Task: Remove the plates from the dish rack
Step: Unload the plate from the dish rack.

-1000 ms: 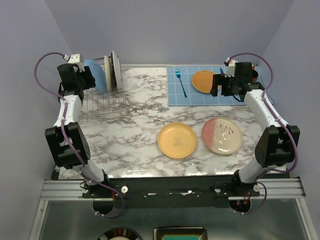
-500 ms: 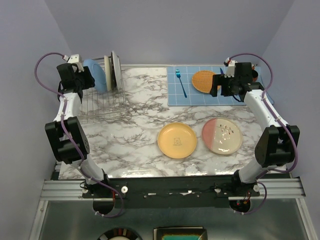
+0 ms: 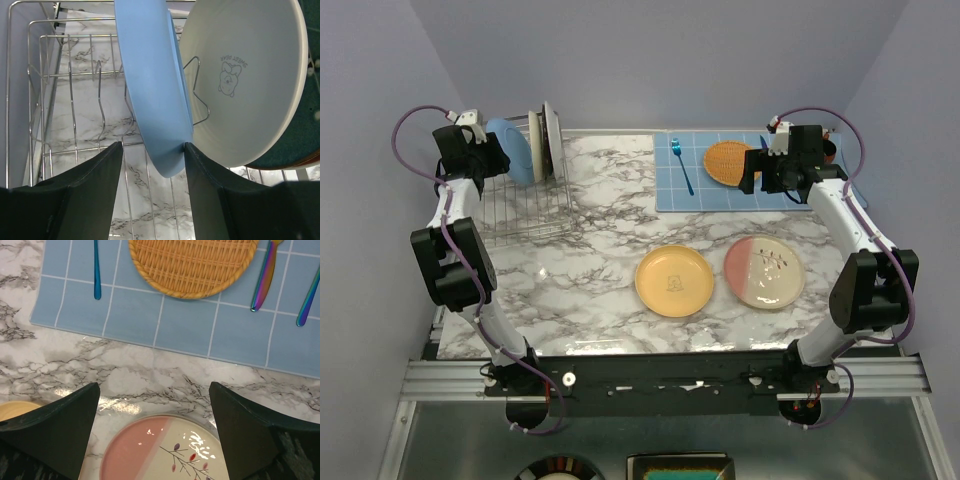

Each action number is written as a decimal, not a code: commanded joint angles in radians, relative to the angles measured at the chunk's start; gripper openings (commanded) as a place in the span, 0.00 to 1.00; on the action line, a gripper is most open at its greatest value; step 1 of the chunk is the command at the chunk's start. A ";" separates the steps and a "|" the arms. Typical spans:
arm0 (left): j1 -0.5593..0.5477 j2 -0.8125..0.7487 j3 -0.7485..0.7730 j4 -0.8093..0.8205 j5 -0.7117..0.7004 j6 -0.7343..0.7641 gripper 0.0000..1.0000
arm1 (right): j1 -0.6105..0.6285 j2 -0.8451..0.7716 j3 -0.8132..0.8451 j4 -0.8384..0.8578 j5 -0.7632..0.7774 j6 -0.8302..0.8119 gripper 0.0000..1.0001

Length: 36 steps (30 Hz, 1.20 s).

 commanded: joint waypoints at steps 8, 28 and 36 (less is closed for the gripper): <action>0.007 0.038 0.046 0.016 0.107 -0.025 0.36 | -0.003 0.018 -0.010 -0.003 -0.024 -0.015 0.99; 0.005 0.005 0.090 -0.012 0.403 -0.005 0.00 | -0.005 0.035 -0.007 -0.012 -0.041 -0.010 0.99; 0.005 -0.009 0.155 0.001 0.480 -0.044 0.00 | -0.005 0.034 -0.009 -0.013 -0.044 -0.009 0.99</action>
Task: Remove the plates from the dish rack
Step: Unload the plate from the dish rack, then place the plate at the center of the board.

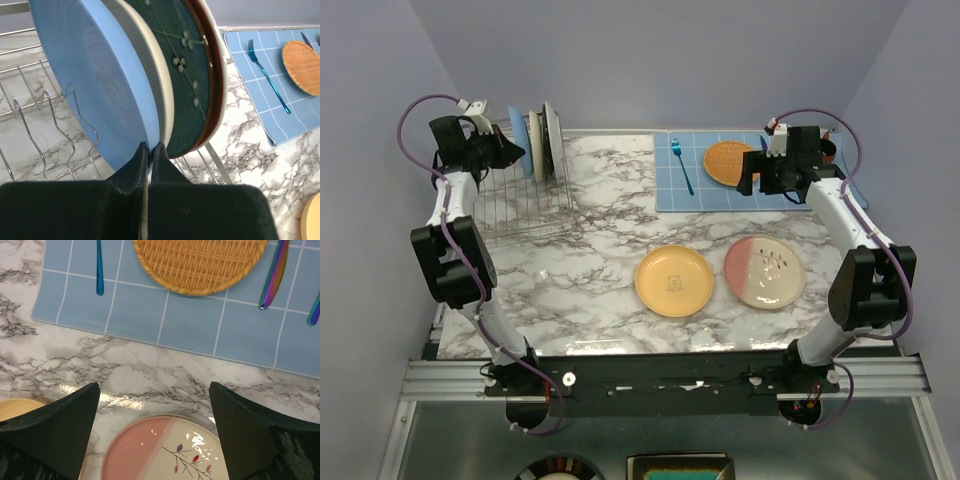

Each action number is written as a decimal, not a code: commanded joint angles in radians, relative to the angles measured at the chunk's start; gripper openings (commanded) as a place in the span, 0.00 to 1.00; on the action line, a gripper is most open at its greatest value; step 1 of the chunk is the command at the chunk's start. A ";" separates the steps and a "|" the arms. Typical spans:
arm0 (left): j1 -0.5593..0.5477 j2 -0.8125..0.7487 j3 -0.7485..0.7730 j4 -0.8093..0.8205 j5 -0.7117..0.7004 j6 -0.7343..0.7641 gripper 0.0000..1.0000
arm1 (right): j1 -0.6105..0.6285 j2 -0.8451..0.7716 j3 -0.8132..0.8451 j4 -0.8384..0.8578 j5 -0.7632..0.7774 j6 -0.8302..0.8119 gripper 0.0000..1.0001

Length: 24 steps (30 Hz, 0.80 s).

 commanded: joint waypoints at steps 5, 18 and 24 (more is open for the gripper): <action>0.008 -0.047 0.103 0.020 0.087 -0.038 0.00 | -0.004 0.013 -0.009 -0.011 -0.022 -0.011 0.99; 0.007 -0.123 0.232 -0.145 0.105 0.045 0.00 | -0.004 0.024 -0.007 -0.009 -0.027 -0.011 0.99; -0.015 -0.161 0.285 -0.326 0.099 0.151 0.00 | -0.004 0.022 -0.007 -0.012 -0.031 -0.008 0.99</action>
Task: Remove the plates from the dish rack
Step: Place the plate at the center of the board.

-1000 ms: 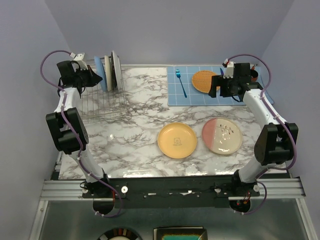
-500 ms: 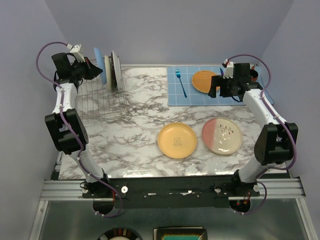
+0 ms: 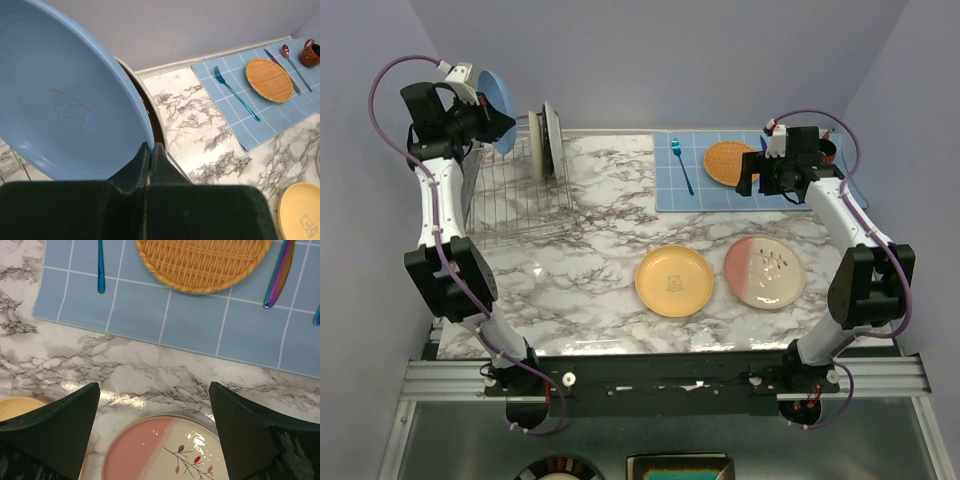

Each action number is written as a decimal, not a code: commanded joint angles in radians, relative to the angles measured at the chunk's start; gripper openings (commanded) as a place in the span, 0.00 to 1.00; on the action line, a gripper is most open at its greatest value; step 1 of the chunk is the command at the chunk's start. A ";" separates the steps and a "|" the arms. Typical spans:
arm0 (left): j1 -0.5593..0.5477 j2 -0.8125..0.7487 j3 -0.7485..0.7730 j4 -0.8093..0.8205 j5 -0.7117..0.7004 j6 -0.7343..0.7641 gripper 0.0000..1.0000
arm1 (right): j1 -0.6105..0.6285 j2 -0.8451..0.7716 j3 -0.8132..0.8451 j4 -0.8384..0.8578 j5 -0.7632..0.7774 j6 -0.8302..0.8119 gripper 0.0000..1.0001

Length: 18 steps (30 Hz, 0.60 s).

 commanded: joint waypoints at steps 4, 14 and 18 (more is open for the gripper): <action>-0.120 -0.123 0.034 -0.331 -0.081 0.274 0.00 | -0.005 0.014 -0.006 -0.013 -0.026 -0.008 0.99; -0.528 -0.281 -0.109 -0.542 -0.486 0.492 0.00 | -0.003 0.006 0.008 -0.014 0.010 -0.009 0.99; -0.746 -0.315 -0.182 -0.569 -0.661 0.535 0.00 | -0.005 -0.009 0.016 -0.010 0.054 -0.006 0.99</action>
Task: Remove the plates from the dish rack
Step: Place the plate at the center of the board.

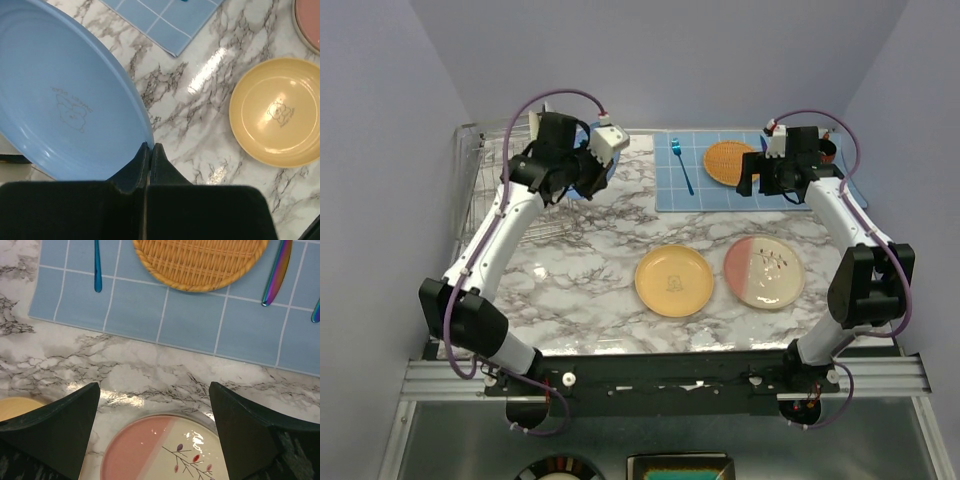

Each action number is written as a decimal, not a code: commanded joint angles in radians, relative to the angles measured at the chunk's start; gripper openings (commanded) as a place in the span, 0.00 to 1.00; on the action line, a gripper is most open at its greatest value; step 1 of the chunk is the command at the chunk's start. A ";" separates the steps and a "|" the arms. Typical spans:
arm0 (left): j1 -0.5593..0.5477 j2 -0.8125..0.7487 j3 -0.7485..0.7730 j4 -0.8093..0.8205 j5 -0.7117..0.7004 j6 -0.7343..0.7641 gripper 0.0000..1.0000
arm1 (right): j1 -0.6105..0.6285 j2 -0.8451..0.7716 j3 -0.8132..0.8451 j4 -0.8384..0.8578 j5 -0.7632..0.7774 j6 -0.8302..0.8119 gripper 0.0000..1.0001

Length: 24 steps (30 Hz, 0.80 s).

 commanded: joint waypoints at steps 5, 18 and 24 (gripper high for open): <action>-0.362 -0.090 -0.156 -0.060 -0.479 0.115 0.00 | -0.017 -0.022 0.022 -0.004 0.076 -0.003 0.99; -0.755 -0.093 -0.255 -0.026 -0.680 0.069 0.00 | -0.037 -0.003 0.028 -0.009 0.084 -0.005 0.99; -0.907 -0.017 -0.328 0.001 -0.677 0.053 0.00 | -0.046 0.010 0.047 -0.017 0.099 -0.008 0.99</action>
